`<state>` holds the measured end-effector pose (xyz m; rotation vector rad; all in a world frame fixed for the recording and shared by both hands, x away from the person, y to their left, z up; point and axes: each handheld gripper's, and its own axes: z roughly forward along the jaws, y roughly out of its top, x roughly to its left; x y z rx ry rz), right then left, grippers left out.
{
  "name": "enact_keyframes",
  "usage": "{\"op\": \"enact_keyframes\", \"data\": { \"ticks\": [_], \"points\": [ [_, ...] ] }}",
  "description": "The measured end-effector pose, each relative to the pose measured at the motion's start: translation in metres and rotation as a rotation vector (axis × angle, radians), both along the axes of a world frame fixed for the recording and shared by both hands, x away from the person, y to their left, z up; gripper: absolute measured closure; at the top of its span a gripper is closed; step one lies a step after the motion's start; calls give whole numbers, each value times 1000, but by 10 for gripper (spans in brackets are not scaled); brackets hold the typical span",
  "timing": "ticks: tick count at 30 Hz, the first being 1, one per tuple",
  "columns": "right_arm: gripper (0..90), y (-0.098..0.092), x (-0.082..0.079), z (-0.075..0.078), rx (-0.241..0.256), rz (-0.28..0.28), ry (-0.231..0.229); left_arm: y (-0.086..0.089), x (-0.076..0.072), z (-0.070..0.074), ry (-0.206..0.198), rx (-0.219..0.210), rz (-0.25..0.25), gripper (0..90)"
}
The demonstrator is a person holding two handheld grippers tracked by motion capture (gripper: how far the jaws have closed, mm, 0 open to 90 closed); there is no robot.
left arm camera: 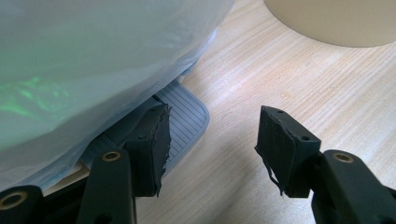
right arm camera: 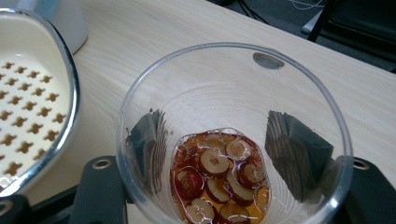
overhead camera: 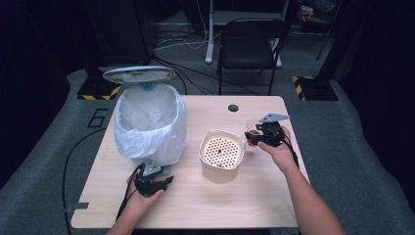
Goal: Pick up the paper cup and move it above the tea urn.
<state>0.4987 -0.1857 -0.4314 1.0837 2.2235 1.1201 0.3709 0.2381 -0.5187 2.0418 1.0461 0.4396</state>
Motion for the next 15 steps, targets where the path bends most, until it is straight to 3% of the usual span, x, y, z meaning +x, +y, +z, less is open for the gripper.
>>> {"op": "enact_keyframes", "data": {
  "ticks": [15],
  "points": [
    [383,11,-1,32,-29,46,-70,0,0,0,-3,1,2,442]
  ]
}}
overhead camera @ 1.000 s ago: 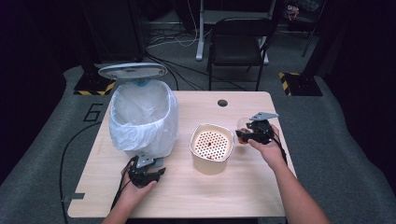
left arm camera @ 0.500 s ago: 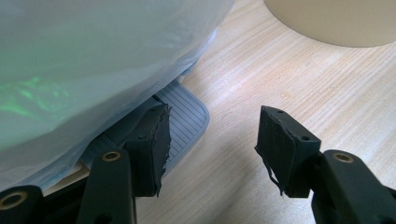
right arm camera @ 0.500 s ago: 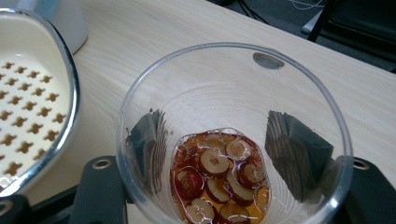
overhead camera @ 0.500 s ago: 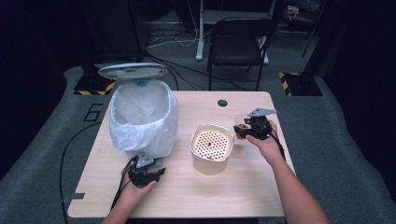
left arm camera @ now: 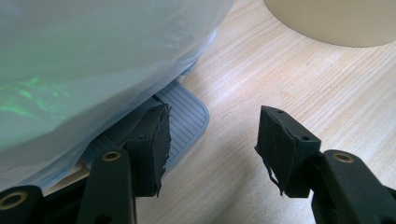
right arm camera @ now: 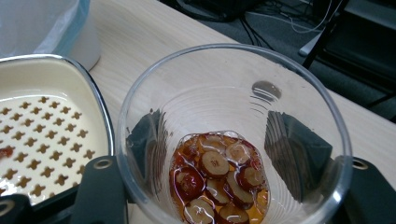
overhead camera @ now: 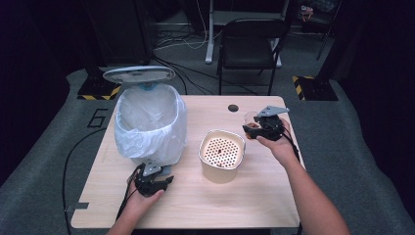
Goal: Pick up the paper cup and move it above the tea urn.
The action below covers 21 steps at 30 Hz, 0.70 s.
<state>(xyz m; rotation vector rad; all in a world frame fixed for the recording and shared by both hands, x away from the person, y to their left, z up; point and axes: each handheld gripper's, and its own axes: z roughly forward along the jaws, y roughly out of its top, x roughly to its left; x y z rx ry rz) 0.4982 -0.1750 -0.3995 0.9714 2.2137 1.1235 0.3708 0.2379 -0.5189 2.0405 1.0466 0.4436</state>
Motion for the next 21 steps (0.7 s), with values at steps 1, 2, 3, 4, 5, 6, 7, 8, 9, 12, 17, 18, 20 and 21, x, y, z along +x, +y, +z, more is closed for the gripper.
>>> {"op": "enact_keyframes", "data": {
  "ticks": [1,2,3,4,5,6,7,8,9,12,17,18,20,21],
  "points": [
    [383,0,0,2,-6,9,-17,0,0,0,3,2,-4,442],
    [383,0,0,3,-2,10,-21,0,0,0,3,1,-3,442],
    [383,1,1,4,-5,16,-25,0,0,0,3,2,-3,442],
    [383,1,0,6,-16,15,-25,0,0,0,3,1,-3,442],
    [384,2,0,7,-19,15,-26,0,0,0,3,1,-3,442],
    [384,2,0,8,-23,17,-29,0,0,0,3,1,-3,442],
    [384,3,0,9,-23,19,-29,0,0,0,4,-1,-2,442],
    [384,3,0,11,-27,22,-30,0,0,0,5,-1,-2,442],
    [384,4,0,12,-26,24,-36,0,0,0,4,-1,-2,442],
    [384,5,-1,15,-29,31,-42,0,0,0,4,1,1,442],
    [385,5,-5,19,-28,28,-48,0,0,0,4,1,-2,442],
    [384,5,-5,19,-33,29,-51,0,0,0,1,-2,1,442],
    [384,5,-6,20,-36,33,-57,0,0,0,1,-2,1,442],
    [384,6,-7,20,-36,31,-58,0,0,0,4,0,-2,442]
  ]
}}
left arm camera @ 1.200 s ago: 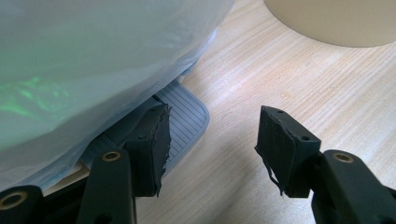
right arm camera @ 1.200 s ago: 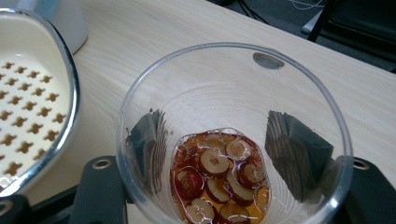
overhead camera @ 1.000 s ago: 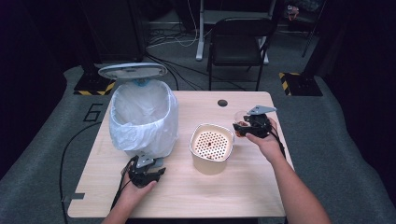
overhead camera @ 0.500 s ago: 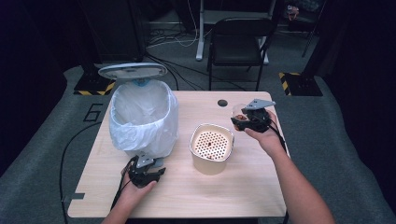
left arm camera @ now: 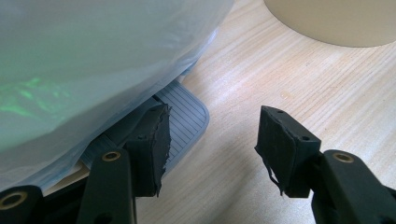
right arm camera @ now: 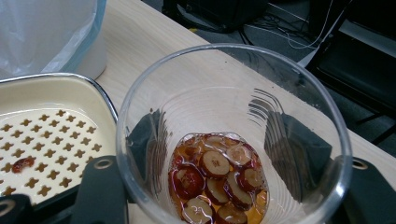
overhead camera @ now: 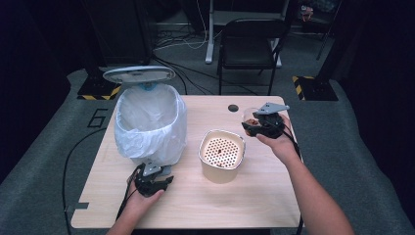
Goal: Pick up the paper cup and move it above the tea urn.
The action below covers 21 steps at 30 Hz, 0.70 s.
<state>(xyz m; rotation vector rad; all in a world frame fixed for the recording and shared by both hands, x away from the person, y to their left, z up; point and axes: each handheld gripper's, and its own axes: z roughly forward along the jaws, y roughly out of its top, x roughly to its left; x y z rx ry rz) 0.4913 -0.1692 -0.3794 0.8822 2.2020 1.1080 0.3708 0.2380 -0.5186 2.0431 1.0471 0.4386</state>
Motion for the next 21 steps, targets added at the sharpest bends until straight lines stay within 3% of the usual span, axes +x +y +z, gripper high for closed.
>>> {"op": "enact_keyframes", "data": {
  "ticks": [11,21],
  "points": [
    [384,10,-8,14,-18,25,-48,0,0,0,-2,5,-1,442],
    [385,23,-16,27,-44,83,-102,0,0,0,-2,1,2,441]
  ]
}}
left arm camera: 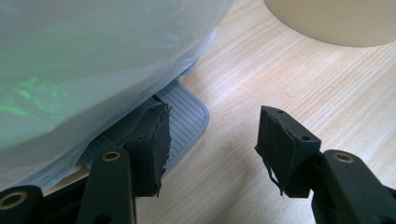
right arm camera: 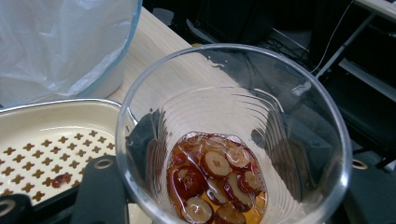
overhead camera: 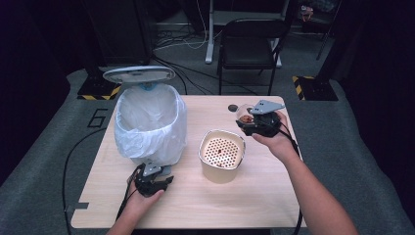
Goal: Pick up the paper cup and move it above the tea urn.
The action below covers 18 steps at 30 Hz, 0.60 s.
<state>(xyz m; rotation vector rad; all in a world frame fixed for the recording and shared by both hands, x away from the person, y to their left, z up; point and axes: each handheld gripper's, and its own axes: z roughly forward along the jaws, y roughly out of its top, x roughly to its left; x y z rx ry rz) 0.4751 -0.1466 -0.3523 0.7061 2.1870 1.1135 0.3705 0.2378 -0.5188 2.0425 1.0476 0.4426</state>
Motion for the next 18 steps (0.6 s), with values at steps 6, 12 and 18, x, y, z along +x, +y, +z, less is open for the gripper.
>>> {"op": "enact_keyframes", "data": {
  "ticks": [6,12,18],
  "points": [
    [386,4,-2,-1,-52,38,-48,0,0,0,-1,-2,-1,441],
    [386,6,-4,-2,-55,51,-75,0,0,0,-3,-4,0,442],
    [386,12,-7,-1,-85,69,-110,0,0,0,-4,-3,1,442]
  ]
}}
